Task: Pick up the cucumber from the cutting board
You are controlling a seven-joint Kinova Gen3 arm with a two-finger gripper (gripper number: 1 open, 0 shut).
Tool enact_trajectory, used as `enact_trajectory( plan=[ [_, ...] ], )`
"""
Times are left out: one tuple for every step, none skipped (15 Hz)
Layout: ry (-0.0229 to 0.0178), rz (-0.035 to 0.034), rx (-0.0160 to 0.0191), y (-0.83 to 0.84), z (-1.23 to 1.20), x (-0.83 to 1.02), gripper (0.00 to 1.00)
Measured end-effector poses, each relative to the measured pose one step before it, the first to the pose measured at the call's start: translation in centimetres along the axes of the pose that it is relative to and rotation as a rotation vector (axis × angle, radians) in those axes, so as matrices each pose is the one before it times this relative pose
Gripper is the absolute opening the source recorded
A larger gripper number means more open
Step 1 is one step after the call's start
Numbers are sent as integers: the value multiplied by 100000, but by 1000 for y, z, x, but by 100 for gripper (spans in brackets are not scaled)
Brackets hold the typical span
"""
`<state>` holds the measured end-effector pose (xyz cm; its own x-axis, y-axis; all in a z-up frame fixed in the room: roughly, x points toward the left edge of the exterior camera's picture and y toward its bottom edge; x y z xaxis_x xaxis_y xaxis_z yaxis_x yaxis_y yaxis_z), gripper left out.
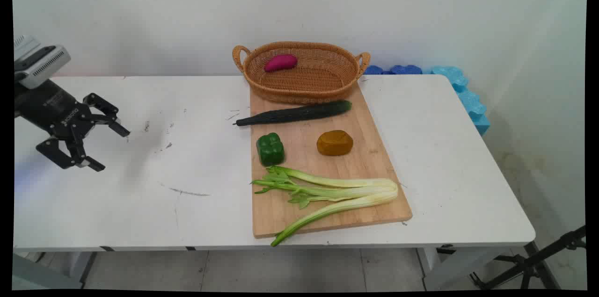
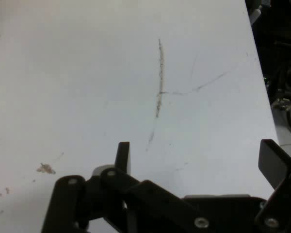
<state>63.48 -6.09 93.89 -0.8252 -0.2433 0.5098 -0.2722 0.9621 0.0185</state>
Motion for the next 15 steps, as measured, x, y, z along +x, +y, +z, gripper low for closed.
enact_trajectory(
  plan=[
    [-263,-299,351,-95,22,71,100],
    [-206,-266,441,-88,28,129,100],
    [-191,-225,309,-62,40,123,100],
    [-217,-414,670,-90,70,220,100],
    [-257,-529,886,-157,142,374,100],
    [-261,-753,1081,-209,198,466,100],
    [-120,-722,984,-167,189,438,100],
    [-244,-874,1045,-227,284,577,100],
    [-166,-756,931,-225,301,580,100],
    [-160,-985,1151,-236,369,696,100],
    [-150,-1040,1197,-249,398,733,100],
    [-42,-852,1075,-220,385,694,100],
    [0,-969,1239,-269,475,833,100],
    [12,-956,1244,-241,500,856,100],
    [78,-957,1294,-239,538,881,100]
  ],
)
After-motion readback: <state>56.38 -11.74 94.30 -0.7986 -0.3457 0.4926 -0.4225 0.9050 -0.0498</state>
